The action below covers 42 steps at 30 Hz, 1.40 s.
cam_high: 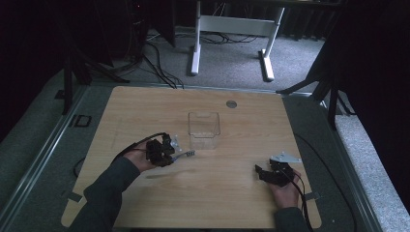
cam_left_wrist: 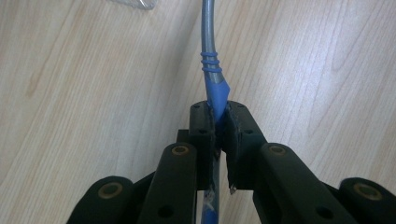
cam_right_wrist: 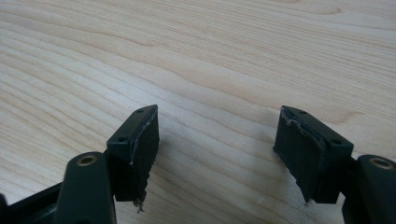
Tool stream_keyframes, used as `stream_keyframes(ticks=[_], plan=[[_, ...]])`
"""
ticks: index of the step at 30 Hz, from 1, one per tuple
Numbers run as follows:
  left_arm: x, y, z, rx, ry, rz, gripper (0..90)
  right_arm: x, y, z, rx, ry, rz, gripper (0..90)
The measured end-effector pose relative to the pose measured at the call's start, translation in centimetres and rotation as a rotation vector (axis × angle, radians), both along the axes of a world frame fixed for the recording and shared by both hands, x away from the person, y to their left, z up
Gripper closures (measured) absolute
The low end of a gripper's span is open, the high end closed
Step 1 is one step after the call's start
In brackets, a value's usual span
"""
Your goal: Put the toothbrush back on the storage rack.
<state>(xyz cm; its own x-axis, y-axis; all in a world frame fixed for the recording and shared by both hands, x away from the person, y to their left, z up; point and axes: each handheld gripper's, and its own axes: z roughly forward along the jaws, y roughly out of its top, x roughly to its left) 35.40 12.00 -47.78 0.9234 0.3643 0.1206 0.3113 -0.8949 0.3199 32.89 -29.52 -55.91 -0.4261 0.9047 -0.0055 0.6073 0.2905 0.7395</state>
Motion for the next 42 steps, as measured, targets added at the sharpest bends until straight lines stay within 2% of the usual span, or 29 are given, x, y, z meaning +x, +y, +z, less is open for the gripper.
stream_keyframes(ticks=[18, 40, 42], plan=[[0.3, 0.9, 1.0, -0.064, -0.054, 0.052, 82.0, 0.0, 0.0, 0.0, 0.0, 0.0, 0.0, 30.2], [0.6, 1.5, 1.7, -0.116, -0.086, 0.102, 82.0, 0.0, 0.0, 0.0, 0.001, -0.001, 0.0, 30.2], [0.6, 1.6, 1.8, -0.111, -0.087, 0.102, 82.0, 0.0, 0.0, 0.0, 0.001, -0.001, 0.0, 30.2]])
